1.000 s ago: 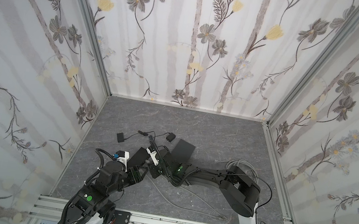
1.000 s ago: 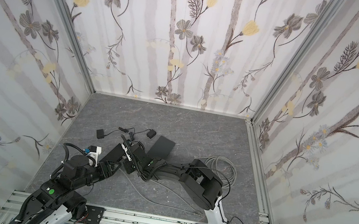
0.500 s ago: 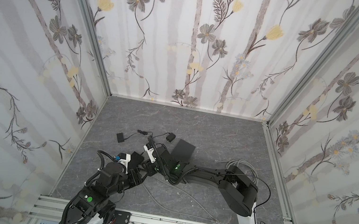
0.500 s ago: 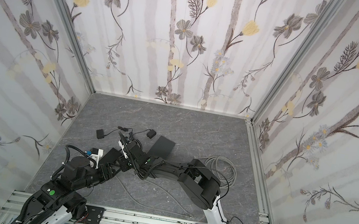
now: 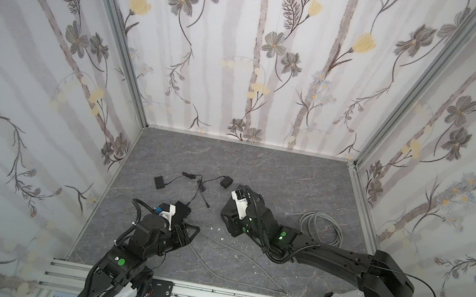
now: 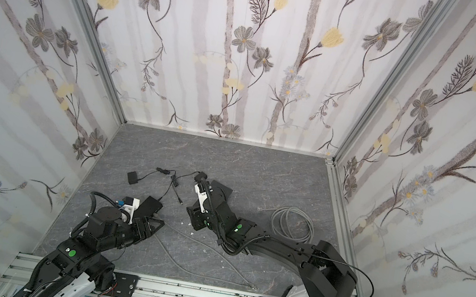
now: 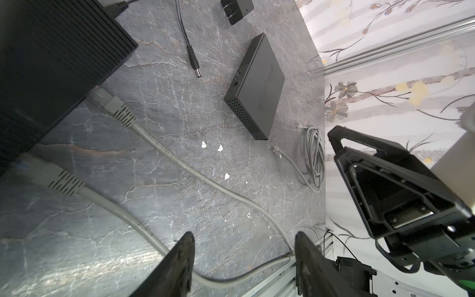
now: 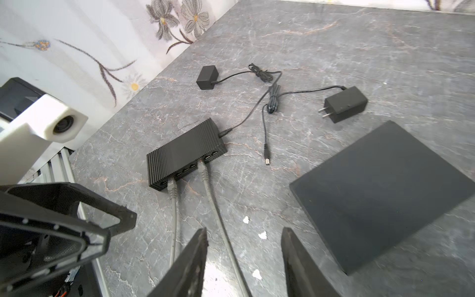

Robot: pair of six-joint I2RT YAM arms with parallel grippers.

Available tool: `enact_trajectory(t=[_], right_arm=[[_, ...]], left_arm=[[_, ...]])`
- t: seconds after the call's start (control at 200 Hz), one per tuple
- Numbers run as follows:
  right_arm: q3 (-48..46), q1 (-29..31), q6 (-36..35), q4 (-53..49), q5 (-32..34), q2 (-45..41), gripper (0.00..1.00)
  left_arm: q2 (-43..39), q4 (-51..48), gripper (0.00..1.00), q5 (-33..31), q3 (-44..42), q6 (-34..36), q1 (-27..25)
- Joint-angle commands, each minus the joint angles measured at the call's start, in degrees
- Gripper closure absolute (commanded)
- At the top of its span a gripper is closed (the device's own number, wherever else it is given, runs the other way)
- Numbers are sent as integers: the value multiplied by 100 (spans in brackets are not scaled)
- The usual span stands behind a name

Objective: Insert the plug into the switch port
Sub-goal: 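Open the right gripper off the plug and withdraw both grippers from the switch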

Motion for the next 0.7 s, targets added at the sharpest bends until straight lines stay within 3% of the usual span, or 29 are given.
enact_trajectory(t=[0.0, 0.225, 0.695], right_arm=[[-431, -144, 393, 404, 168, -532, 52], [-1288, -297, 886, 597, 282, -1334, 51], [-1214, -440, 1206, 692, -306, -783, 53]], left_arm=[[107, 373, 37, 42, -54, 68, 1], [587, 880, 37, 8, -319, 98, 1], [1513, 938, 36, -207, -76, 218, -277]])
